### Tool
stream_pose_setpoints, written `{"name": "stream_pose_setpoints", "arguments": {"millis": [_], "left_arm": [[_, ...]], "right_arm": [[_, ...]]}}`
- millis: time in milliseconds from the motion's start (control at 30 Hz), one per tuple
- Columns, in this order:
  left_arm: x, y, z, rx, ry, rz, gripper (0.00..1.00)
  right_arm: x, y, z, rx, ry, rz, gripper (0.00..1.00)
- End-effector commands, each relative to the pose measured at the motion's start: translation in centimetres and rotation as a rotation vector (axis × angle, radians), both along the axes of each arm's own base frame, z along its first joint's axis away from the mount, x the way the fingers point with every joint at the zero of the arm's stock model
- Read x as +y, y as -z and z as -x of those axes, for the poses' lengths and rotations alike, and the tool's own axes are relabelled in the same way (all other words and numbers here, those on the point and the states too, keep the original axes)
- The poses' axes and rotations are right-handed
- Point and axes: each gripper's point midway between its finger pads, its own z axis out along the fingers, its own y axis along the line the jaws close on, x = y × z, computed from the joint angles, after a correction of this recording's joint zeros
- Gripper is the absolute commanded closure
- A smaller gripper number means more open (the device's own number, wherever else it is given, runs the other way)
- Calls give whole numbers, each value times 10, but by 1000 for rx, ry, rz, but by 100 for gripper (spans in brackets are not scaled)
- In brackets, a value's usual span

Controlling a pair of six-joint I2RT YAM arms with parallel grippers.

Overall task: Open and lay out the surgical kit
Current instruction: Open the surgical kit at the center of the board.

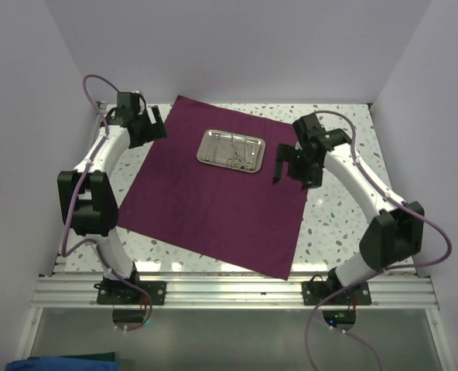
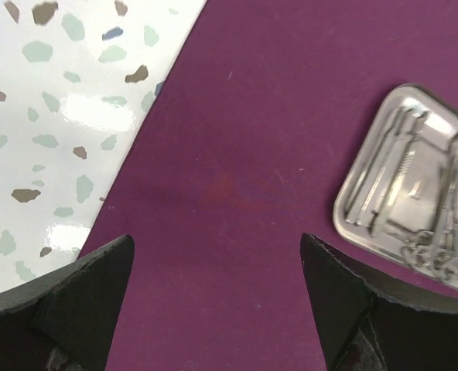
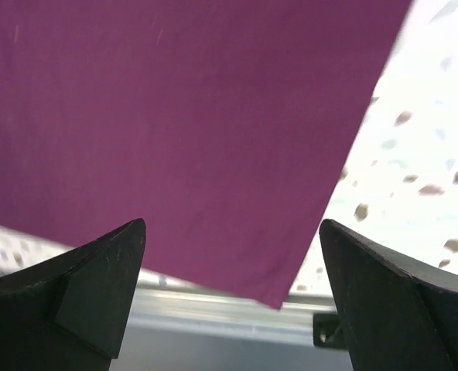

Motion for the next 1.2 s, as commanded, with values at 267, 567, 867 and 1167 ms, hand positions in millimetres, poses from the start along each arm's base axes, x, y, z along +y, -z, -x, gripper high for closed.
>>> {"name": "stream_pose_setpoints", "arguments": {"millis": [267,567,867,1167], "left_arm": [[37,34,-32,38,8,-12,8],[52,66,-33,95,-13,-5,10],[48,85,-7,154,-9,3,10],[49,72,3,156,-10,-6,11]], "right_arm": [[-84,15,-152,-114,329,61,11],[-118,73,-214,-44,423,69,32],[-140,129,-236,11,482,136,37],[-130,166,-248,46,501,84,95]]}}
